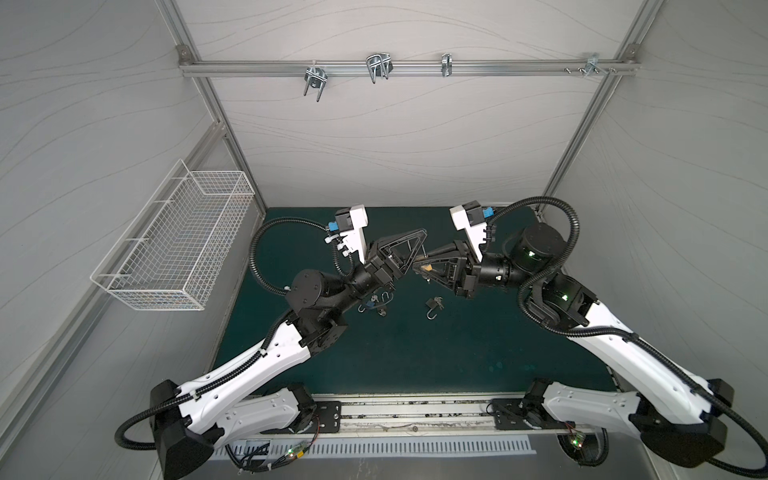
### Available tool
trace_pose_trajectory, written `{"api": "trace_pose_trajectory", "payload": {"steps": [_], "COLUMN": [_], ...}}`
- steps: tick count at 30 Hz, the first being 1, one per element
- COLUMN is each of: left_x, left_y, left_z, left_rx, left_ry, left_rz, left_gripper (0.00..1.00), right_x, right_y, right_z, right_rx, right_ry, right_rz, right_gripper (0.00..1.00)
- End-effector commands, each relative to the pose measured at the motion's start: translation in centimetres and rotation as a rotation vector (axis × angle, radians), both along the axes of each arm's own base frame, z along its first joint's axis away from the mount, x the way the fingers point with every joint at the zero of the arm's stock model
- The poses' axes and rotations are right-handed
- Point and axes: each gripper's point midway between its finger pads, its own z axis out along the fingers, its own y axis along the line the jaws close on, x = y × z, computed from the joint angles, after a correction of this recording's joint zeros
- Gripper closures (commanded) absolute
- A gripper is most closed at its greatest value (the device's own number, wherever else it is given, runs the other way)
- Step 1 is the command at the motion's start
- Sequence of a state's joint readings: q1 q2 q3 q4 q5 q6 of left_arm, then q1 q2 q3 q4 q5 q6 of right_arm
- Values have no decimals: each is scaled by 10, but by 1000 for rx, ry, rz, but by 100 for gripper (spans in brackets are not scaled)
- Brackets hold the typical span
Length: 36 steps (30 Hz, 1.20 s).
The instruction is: Lock with the key
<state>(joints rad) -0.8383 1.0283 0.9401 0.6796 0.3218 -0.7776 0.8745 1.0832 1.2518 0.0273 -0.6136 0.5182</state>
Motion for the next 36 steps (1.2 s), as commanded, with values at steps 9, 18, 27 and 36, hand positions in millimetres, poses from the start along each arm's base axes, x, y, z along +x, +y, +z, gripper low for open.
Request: {"api": "trace_pose_trajectory", "payload": {"steps": [9,18,27,36], "left_x": [-6,-1,0,-1], "left_y": [-7,17,28,38], "left_z": [-50,-29,-27,-27], "left_rx": [288,256,256,260], "left_ry": [131,111,116,116], "left_rz": [-123,-49,-9,30], "left_gripper": [100,100,100,100], "right_x": [-4,2,7,10], "right_y": [-8,-26,-37,-44], "right_z": [-13,-18,-13,-15], "right_rx": [43,35,43,29], "right_ry": [-86,-86,-100,-105], "right_rz": [-6,-64,-90,-102], "right_gripper": [100,100,100,100]}}
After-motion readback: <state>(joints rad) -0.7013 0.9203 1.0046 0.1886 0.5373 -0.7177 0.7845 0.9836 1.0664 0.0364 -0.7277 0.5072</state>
